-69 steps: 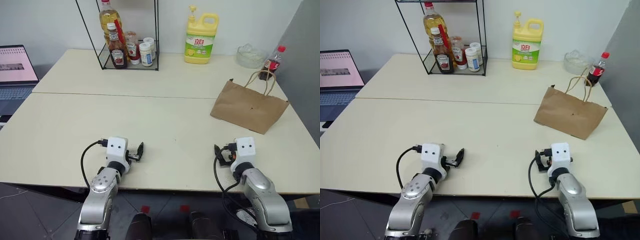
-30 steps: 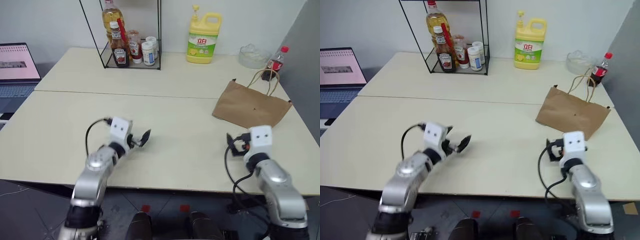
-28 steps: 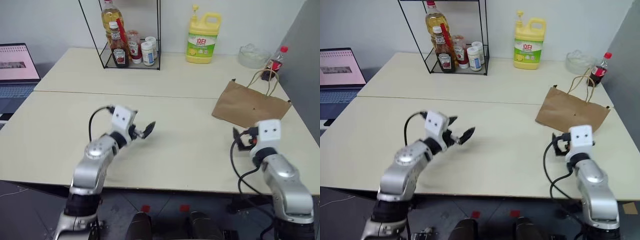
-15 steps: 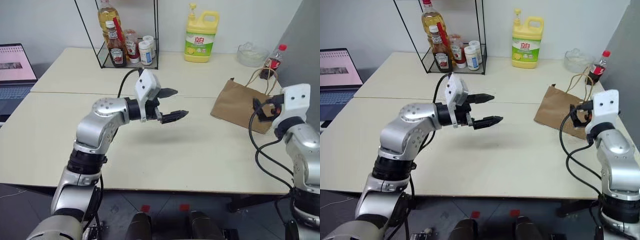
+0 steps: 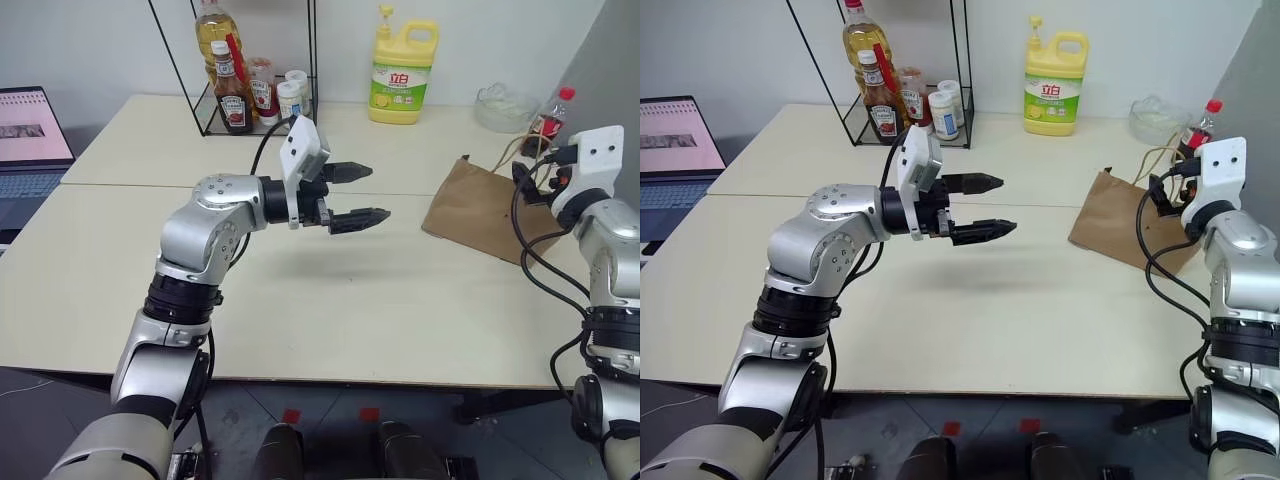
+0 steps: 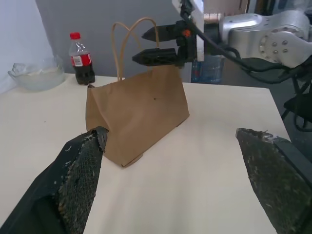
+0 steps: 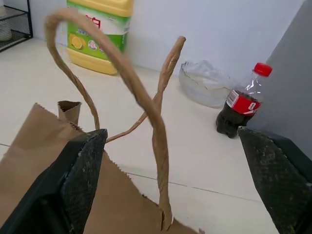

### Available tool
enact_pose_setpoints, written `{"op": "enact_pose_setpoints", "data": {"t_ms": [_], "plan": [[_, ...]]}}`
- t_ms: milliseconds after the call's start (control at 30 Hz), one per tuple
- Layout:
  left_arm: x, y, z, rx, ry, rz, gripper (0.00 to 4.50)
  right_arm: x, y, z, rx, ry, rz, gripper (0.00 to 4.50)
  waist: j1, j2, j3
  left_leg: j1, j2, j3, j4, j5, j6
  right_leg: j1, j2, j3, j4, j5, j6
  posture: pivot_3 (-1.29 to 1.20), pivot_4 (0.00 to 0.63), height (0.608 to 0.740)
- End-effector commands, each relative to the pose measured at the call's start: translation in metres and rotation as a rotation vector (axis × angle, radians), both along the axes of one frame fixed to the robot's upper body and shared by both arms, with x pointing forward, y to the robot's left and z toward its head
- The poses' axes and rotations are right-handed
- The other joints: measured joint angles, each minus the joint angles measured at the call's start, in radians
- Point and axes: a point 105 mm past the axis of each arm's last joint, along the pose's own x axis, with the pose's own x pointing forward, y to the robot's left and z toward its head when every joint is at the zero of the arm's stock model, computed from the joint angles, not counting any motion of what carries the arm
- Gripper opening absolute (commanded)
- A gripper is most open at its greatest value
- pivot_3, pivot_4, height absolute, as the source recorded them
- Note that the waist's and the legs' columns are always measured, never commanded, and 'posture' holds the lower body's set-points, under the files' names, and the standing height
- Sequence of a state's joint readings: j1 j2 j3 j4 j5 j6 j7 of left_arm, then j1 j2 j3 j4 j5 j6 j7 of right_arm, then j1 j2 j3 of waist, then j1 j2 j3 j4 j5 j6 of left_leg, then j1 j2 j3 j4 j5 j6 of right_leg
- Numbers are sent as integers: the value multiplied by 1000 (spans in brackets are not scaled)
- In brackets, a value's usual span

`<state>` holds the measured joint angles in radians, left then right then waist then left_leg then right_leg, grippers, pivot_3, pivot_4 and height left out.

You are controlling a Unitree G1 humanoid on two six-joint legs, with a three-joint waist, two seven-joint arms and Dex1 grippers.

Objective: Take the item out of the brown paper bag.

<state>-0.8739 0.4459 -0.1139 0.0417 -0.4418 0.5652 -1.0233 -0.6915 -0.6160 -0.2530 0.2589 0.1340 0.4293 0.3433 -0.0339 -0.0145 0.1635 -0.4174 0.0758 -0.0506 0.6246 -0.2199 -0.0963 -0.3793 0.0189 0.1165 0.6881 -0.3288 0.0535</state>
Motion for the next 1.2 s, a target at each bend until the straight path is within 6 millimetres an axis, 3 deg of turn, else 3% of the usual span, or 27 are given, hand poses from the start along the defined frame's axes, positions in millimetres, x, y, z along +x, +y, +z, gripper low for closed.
{"op": "enact_pose_setpoints", "data": {"t_ms": [33,300,567,1000,1200], "plan": [[-5,3,14,-6,-62,-1,4483,6,-4,21,-32,-69,3,4500,0,1,1,0,0,0,0,0,0,0,0,0,0,0,0,0,150,740],[-6,10,13,2,-67,30,4483,17,-3,27,-26,-60,67,4500,-1,3,3,0,0,0,0,0,0,0,0,0,0,0,0,0,150,740],[-5,17,14,1,-76,74,4483,9,-15,26,-56,-28,68,4500,-1,4,4,0,0,0,1,0,0,0,-1,0,1,0,0,0,150,740],[3,20,20,-7,-90,104,4483,1,-12,28,76,13,153,4500,0,5,4,0,-1,0,1,0,0,0,-1,0,1,0,0,0,150,740],[2,21,19,-6,-86,108,4483,1,-2,31,160,-3,219,4500,0,5,4,0,-1,0,1,0,0,0,-1,0,2,0,0,0,150,740]]}}
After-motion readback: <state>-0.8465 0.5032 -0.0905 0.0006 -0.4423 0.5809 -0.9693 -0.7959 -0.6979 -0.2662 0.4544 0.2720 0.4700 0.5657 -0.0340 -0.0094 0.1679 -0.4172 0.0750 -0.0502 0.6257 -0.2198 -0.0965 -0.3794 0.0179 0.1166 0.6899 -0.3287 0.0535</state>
